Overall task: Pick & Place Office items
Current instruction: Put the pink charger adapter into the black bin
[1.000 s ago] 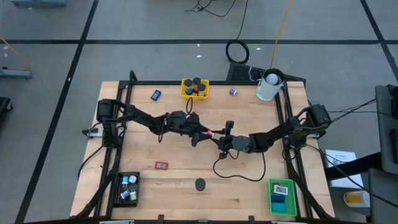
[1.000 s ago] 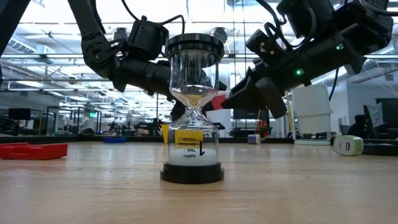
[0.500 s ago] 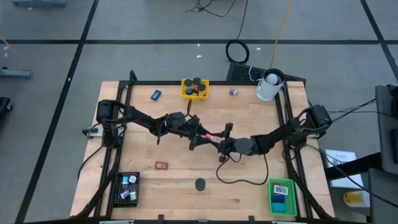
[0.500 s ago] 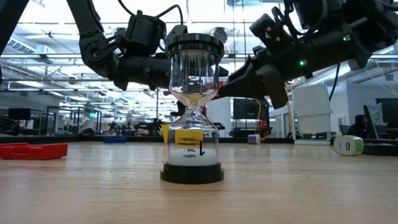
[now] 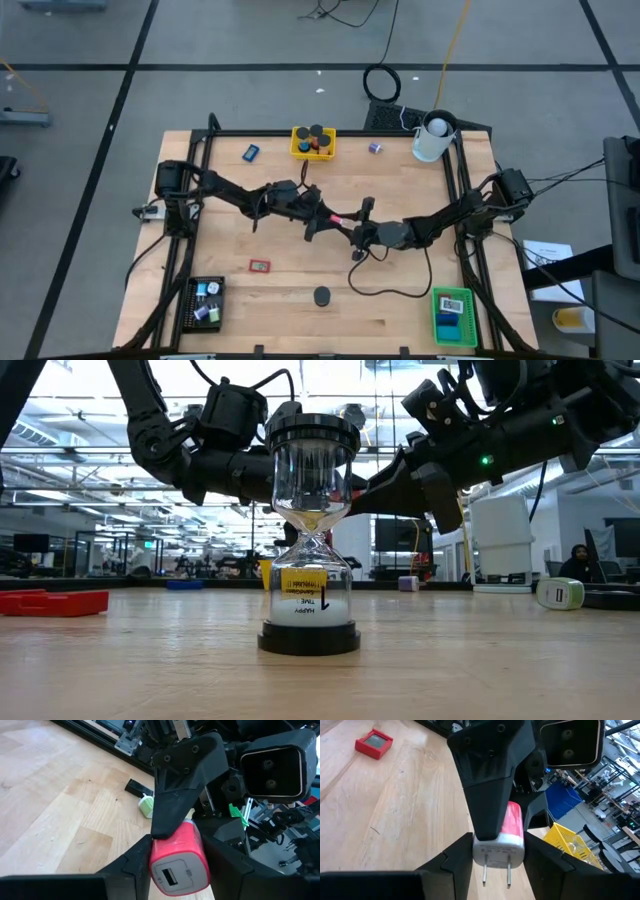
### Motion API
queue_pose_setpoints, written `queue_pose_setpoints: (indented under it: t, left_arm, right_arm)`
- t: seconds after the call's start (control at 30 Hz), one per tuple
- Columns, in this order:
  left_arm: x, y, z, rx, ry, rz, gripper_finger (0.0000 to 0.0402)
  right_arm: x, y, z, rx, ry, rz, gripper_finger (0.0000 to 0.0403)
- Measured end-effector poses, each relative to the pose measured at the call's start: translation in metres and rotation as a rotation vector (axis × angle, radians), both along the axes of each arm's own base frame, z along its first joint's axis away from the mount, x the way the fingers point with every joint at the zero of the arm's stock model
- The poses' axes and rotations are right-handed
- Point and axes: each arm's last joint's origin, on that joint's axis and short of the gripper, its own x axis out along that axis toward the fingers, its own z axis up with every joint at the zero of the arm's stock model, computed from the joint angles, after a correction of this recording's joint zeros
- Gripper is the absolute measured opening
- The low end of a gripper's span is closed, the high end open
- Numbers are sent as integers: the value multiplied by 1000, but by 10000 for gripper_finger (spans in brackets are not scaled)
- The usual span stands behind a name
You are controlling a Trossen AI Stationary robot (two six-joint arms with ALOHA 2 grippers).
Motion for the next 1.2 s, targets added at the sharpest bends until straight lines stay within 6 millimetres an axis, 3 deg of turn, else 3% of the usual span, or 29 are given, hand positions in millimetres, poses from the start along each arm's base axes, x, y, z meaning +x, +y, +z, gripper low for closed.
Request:
queue_pose_setpoints:
  t: [0.2, 0.37, 0.6, 0.83, 1.2]
  left_arm:
    - [0, -1, 0, 36, -9, -10, 150]
    - [-2, 8, 0, 59, 22, 11, 149]
    - [-11, 13, 19, 209, 47, 38, 149]
    - [-35, -21, 51, 397, 132, 53, 150]
    - [-128, -102, 68, 355, 609, -58, 151]
  right_arm:
    - [-1, 1, 0, 20, -10, -20, 196]
    - [-5, 9, 3, -30, -28, -140, 256]
    - [-15, 24, 17, -110, -57, -209, 294]
    - [-31, 25, 18, -88, -77, -243, 255]
    - [-45, 19, 7, -27, -91, -247, 125]
